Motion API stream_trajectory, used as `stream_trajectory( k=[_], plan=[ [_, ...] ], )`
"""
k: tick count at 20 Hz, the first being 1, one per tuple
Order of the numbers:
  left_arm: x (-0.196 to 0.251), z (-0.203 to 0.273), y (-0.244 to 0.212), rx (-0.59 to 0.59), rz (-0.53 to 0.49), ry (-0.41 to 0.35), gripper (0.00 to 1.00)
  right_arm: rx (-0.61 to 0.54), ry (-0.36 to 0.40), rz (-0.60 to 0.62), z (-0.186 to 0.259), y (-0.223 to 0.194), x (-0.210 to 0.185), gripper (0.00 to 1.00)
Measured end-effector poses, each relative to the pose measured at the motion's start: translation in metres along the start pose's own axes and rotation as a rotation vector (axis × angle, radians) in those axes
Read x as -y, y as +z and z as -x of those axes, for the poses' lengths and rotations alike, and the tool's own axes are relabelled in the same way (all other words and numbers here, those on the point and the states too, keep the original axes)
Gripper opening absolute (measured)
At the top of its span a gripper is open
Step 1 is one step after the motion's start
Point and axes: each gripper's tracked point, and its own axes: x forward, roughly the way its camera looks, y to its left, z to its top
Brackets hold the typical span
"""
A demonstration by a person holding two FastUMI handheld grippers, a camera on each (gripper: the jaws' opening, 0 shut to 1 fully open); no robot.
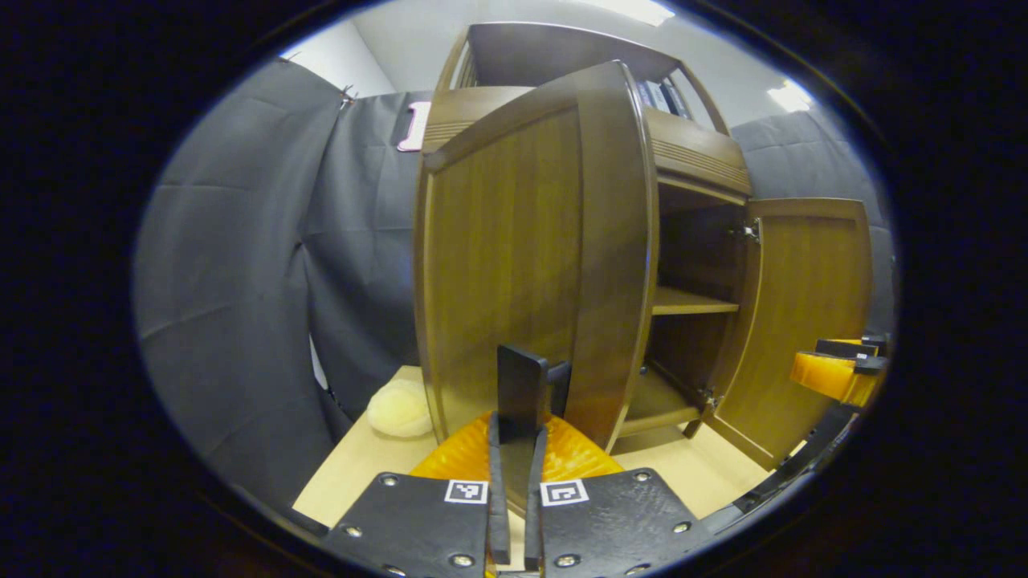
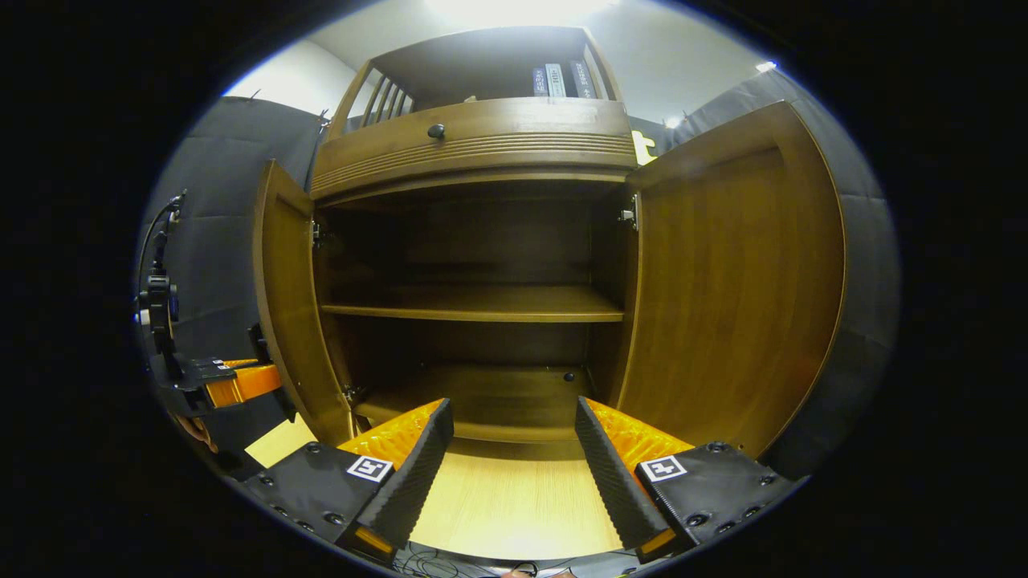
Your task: Open the right door of the double-door shoe cabinet with the right hand, and open the left door with the left hand.
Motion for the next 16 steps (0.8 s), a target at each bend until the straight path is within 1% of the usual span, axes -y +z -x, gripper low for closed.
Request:
stream_trajectory(
  k=[3,5,6,7,8,13,14,16],
  plan=[
    [-0.024,0.014,0.000,0.017,-0.021,0.022,0.10,0.006,0.015,0.008,0.001,0.001,-0.003,0.94],
    [-0.044,0.023,0.000,0.026,-0.018,0.048,0.08,0.015,0.028,0.014,0.000,0.002,-0.005,0.94],
    [-0.055,0.027,-0.001,0.025,-0.011,0.058,0.07,0.017,0.033,0.019,0.000,0.002,-0.005,0.96],
    [-0.064,0.026,-0.004,0.025,-0.006,0.067,0.09,0.015,0.040,0.024,0.000,0.001,-0.006,0.96],
    [-0.073,0.032,-0.005,0.028,-0.011,0.070,0.08,0.010,0.049,0.026,0.002,0.001,-0.007,0.94],
    [-0.123,0.046,-0.008,0.049,-0.169,0.060,0.07,0.000,0.071,0.061,0.006,-0.001,-0.008,0.95],
    [-0.135,0.047,-0.008,0.048,-0.182,0.058,0.08,-0.001,0.073,0.072,0.006,-0.001,-0.008,0.95],
    [-0.149,0.047,-0.008,0.057,-0.163,0.042,0.08,0.000,0.069,0.091,0.006,0.001,-0.004,0.95]
  ],
)
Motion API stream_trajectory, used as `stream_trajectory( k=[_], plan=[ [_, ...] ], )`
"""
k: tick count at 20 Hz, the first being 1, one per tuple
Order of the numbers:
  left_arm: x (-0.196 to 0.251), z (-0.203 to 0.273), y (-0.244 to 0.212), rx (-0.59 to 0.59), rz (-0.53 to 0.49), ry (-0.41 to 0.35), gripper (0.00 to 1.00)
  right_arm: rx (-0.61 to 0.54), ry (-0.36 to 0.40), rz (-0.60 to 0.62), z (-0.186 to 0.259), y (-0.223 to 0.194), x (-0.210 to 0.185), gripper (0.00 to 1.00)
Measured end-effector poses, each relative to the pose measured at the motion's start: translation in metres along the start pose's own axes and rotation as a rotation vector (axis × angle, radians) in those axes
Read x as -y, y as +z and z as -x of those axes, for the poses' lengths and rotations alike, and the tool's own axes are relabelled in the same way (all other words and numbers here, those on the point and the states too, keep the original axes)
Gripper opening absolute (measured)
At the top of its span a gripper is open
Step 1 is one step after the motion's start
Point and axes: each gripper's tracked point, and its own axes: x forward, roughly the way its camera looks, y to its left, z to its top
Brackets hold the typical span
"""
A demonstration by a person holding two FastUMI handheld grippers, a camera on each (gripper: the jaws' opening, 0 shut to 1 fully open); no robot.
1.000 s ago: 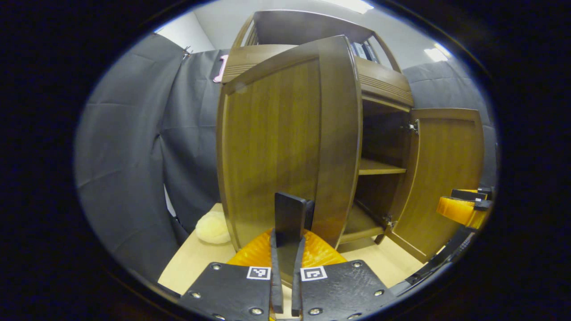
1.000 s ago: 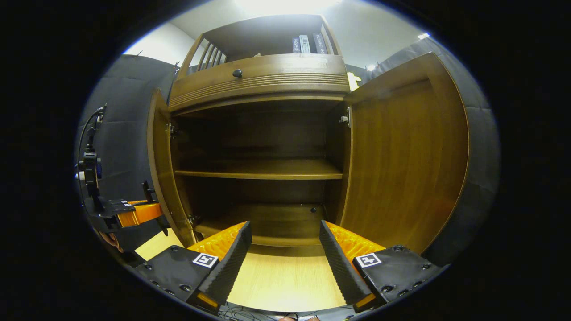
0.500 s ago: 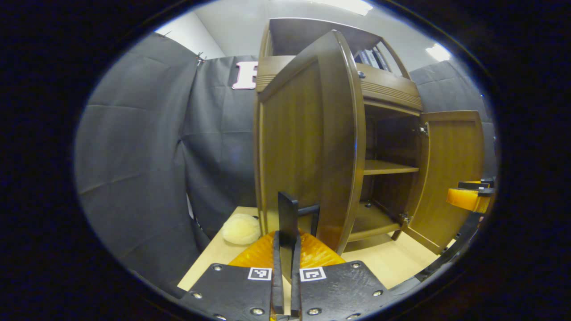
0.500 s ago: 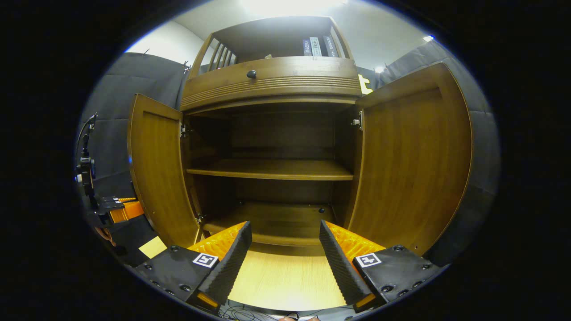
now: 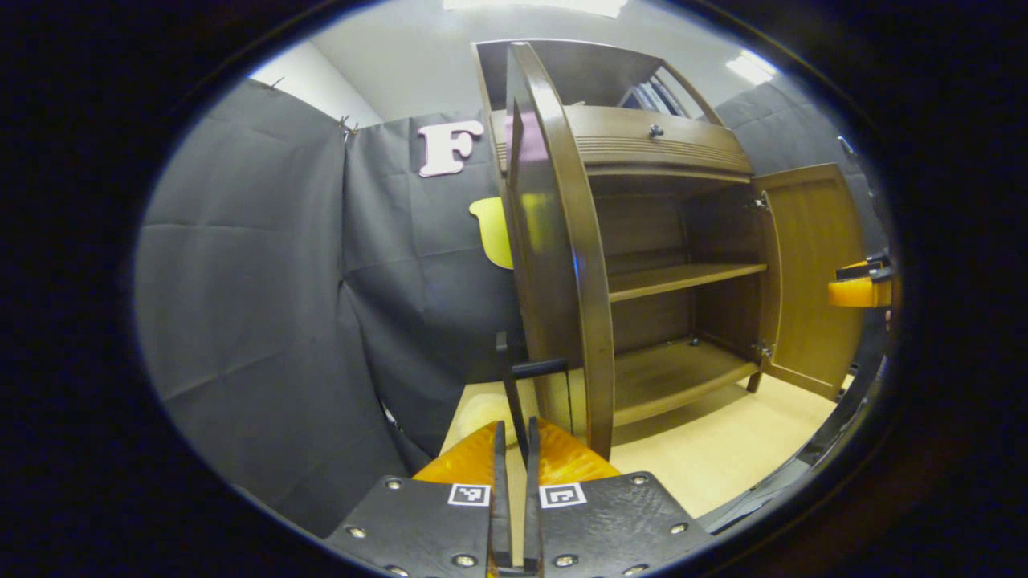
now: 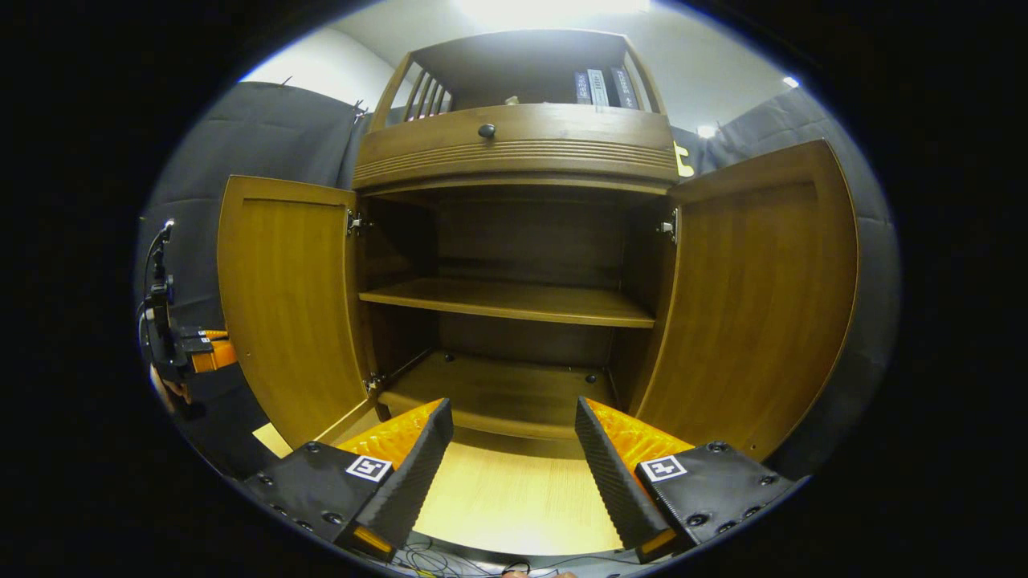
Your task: Open the right door of the double-door shoe cabinet with the right hand, and open the left door with the left hand.
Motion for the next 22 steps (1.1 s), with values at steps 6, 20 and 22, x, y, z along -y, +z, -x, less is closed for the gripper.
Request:
stream_trajectory(
  k=[6,20,22],
  plan=[
    [-0.027,-0.003,-0.006,0.024,0.119,-0.037,0.08,-0.006,-0.026,0.012,0.003,0.003,0.007,0.97],
    [-0.035,0.055,0.001,-0.013,0.093,0.086,0.08,0.025,-0.035,-0.072,-0.004,0.005,0.008,0.97],
    [-0.033,0.079,0.012,0.005,0.098,0.139,0.08,0.024,-0.034,-0.076,-0.006,0.004,0.008,0.97]
  ],
)
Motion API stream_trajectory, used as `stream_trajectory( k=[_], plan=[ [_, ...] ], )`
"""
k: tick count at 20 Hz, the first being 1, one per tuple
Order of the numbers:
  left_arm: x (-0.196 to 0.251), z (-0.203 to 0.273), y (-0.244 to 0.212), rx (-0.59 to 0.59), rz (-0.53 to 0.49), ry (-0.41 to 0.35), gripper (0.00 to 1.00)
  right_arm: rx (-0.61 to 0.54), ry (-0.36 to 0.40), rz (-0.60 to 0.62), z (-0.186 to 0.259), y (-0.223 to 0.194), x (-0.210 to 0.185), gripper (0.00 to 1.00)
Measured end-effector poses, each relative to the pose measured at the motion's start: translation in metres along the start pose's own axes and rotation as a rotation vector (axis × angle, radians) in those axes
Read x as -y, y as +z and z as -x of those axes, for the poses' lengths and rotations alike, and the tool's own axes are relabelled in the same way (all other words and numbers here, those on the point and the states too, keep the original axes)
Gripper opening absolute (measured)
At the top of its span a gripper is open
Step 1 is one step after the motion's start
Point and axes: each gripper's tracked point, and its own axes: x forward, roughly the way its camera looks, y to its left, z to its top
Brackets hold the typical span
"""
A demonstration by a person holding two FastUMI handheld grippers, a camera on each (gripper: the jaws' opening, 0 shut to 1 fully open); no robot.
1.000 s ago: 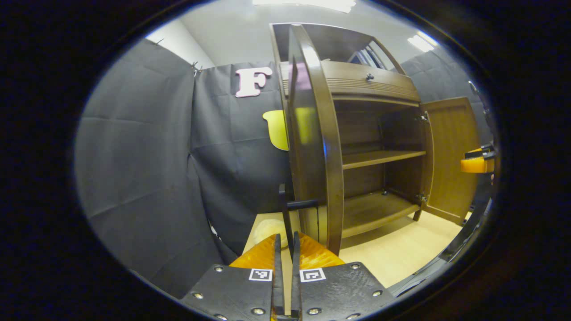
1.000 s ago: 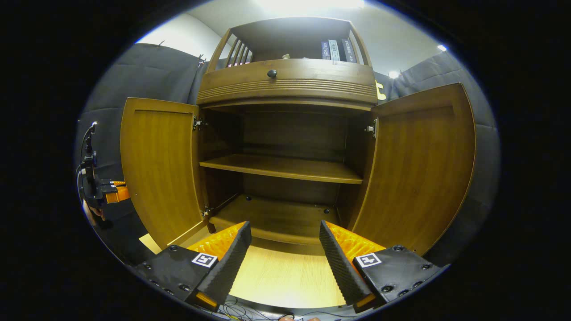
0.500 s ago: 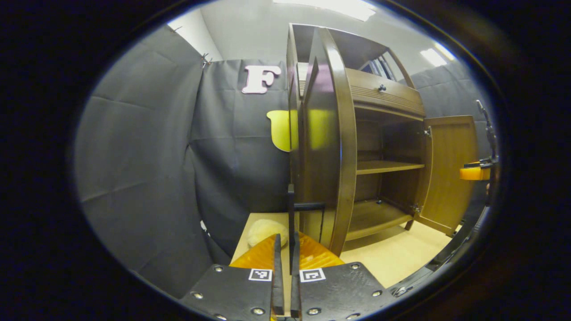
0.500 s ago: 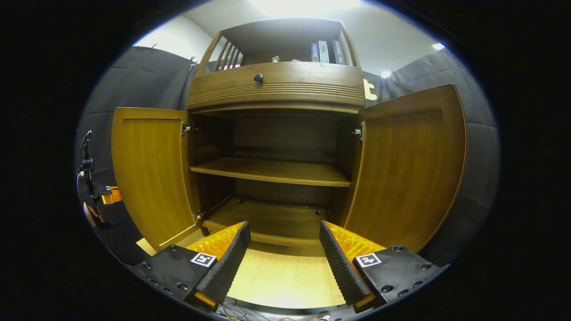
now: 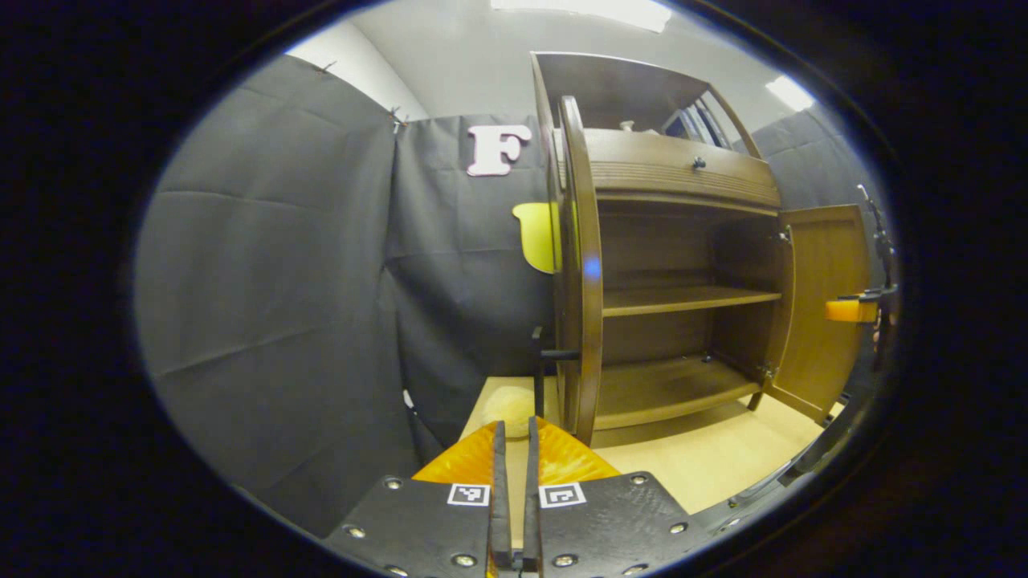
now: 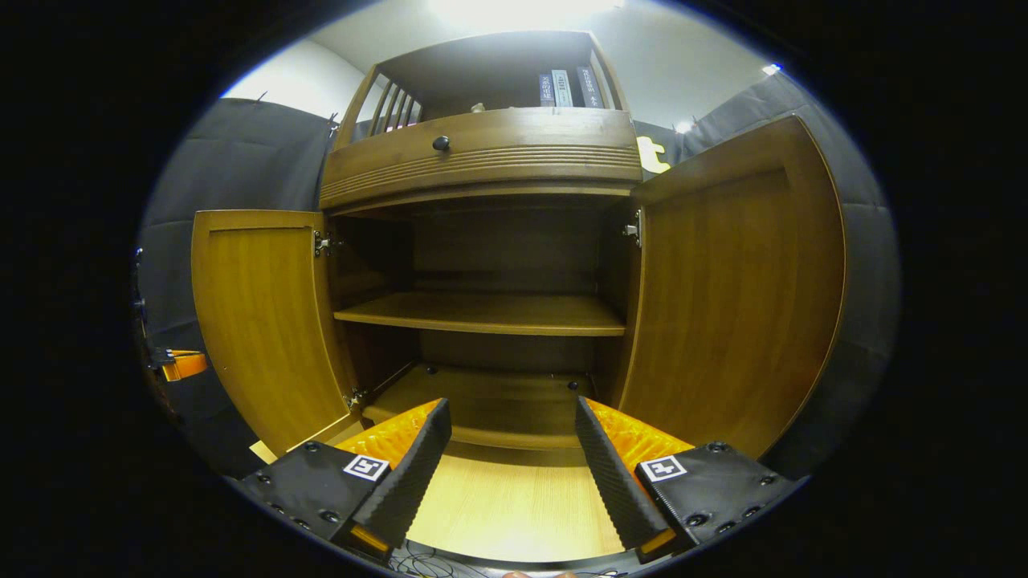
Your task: Open the right door of the double-door shoe cabinet with the right hand, and open the left door with the left hand.
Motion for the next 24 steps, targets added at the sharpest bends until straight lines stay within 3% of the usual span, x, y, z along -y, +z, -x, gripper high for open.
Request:
stream_trajectory(
  k=[3,6,7,12,18,19,24],
  plan=[
    [0.022,0.028,0.020,0.024,0.004,0.013,0.10,-0.005,0.016,-0.041,0.007,0.000,-0.005,0.97],
    [0.054,0.042,0.035,0.040,0.030,0.002,0.41,0.005,0.026,-0.078,0.005,0.004,-0.013,0.93],
    [0.062,0.044,0.041,0.049,0.041,-0.001,0.41,0.012,0.024,-0.073,0.005,0.005,-0.013,0.93],
    [0.112,0.028,0.036,0.052,0.096,-0.022,1.00,-0.020,0.021,-0.053,0.010,-0.006,-0.009,0.93],
    [0.142,0.013,0.052,0.105,0.238,-0.064,1.00,-0.011,0.001,-0.018,0.017,-0.005,0.002,0.99],
    [0.143,0.011,0.054,0.110,0.244,-0.067,1.00,-0.015,0.012,-0.021,0.021,-0.005,0.001,0.93],
    [0.150,0.003,0.064,0.107,0.191,-0.099,1.00,-0.022,0.064,0.018,0.040,0.003,0.002,0.93]
  ],
)
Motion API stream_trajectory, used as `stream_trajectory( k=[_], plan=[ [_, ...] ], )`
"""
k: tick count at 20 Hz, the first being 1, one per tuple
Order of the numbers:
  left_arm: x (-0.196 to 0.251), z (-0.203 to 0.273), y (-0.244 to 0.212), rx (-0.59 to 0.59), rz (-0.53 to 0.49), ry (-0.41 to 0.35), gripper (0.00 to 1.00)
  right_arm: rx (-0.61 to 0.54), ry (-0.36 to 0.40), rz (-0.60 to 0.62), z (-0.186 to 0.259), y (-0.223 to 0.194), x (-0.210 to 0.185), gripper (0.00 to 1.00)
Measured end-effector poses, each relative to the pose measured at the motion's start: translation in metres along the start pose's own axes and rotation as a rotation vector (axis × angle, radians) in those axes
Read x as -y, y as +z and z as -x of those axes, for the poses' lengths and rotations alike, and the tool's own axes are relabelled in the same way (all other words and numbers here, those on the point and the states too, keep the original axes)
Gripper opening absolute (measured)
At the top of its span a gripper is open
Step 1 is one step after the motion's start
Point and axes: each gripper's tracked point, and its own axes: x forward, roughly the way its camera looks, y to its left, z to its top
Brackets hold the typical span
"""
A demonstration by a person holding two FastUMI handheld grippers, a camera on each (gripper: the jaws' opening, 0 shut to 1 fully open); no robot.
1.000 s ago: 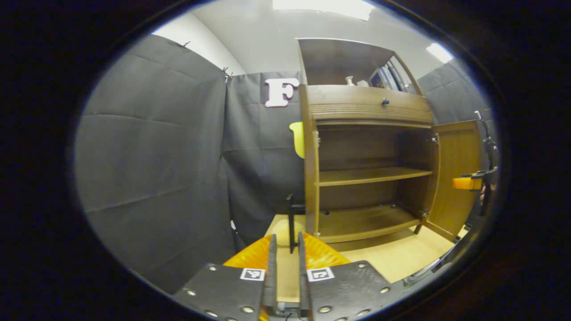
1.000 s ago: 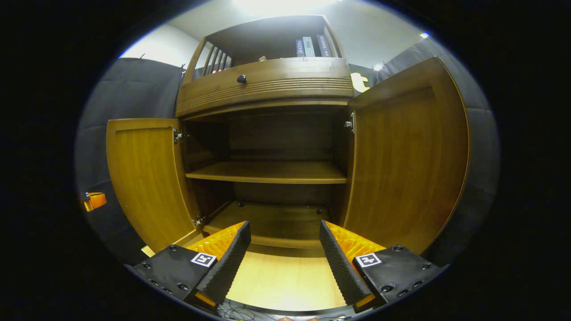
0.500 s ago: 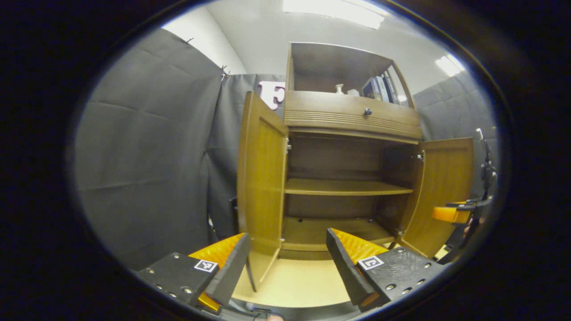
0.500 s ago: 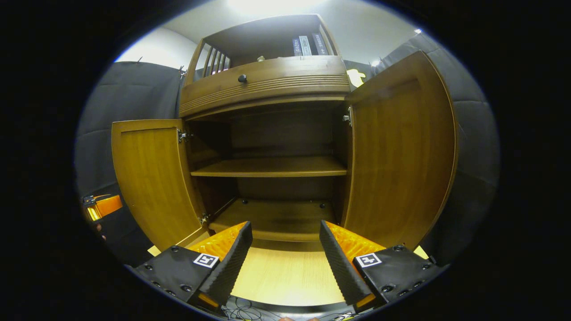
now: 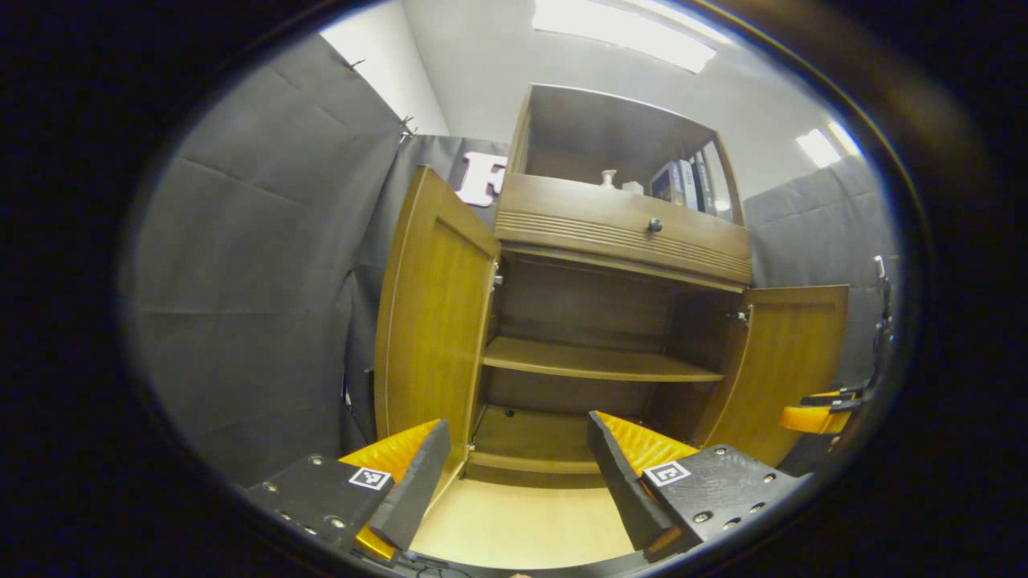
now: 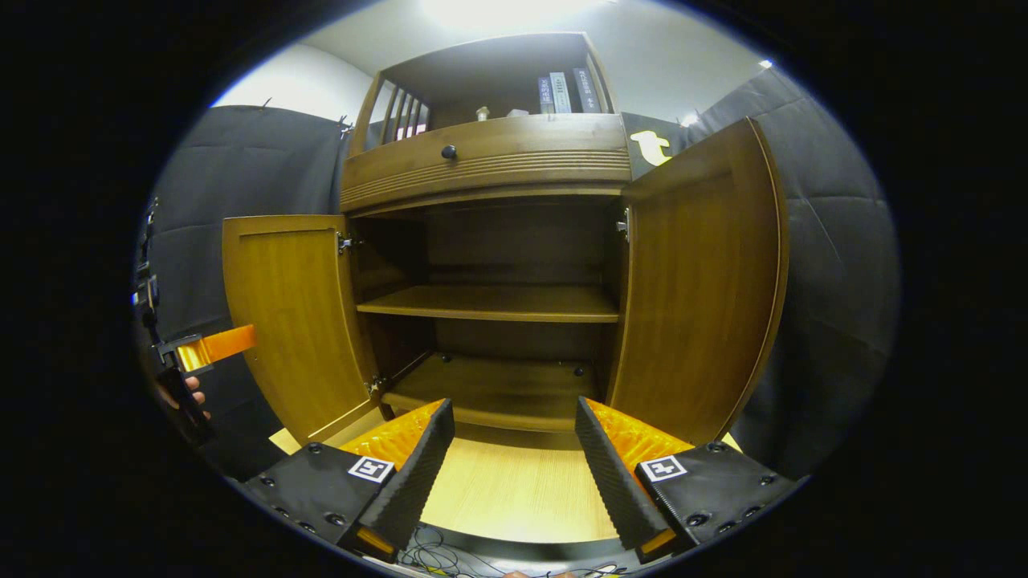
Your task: Open the right door of the double-door shoe cabinet with the right hand, and open the left door with the left hand.
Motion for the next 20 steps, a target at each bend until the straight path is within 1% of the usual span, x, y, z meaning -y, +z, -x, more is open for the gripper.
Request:
stream_trajectory(
  k=[2,3,4,7,8,10,11,12,13,14,17,18,20],
  plan=[
    [0.002,-0.002,0.004,0.004,-0.024,-0.003,1.00,0.001,-0.003,0.021,0.005,0.003,0.004,0.93],
    [0.005,-0.002,0.008,0.011,-0.040,-0.007,1.00,0.005,-0.009,0.021,0.005,0.005,0.006,0.96],
    [0.007,-0.002,0.013,0.019,-0.062,-0.009,1.00,0.009,-0.009,0.015,0.006,0.008,0.007,0.93],
    [0.014,-0.002,0.022,0.032,-0.098,-0.001,1.00,0.027,-0.003,-0.002,0.005,0.014,0.008,0.93],
    [0.021,-0.003,0.026,0.041,-0.099,-0.012,1.00,0.031,0.002,-0.003,0.005,0.016,0.008,0.93],
    [0.036,-0.005,0.033,0.060,-0.133,-0.041,1.00,0.026,0.014,-0.007,0.004,0.016,0.006,0.93],
    [0.042,-0.005,0.035,0.066,-0.146,-0.066,1.00,0.025,0.025,-0.009,0.002,0.016,0.002,0.93],
    [0.055,-0.007,0.035,0.066,-0.156,-0.105,1.00,0.019,0.029,-0.008,-0.001,0.016,0.000,0.95],
    [0.066,-0.009,0.035,0.064,-0.168,-0.134,1.00,0.018,0.031,-0.009,-0.003,0.016,0.000,0.95],
    [0.073,-0.009,0.035,0.064,-0.182,-0.151,1.00,0.020,0.030,-0.015,-0.004,0.018,-0.001,0.93],
    [0.090,-0.008,0.031,0.063,-0.185,-0.185,1.00,0.030,0.035,-0.020,-0.007,0.022,-0.007,0.95],
    [0.093,-0.007,0.029,0.057,-0.176,-0.190,1.00,0.029,0.034,-0.018,-0.006,0.022,-0.008,0.93],
    [0.099,-0.003,0.020,0.047,-0.163,-0.187,1.00,0.027,0.027,-0.014,-0.003,0.021,-0.009,0.93]
  ],
)
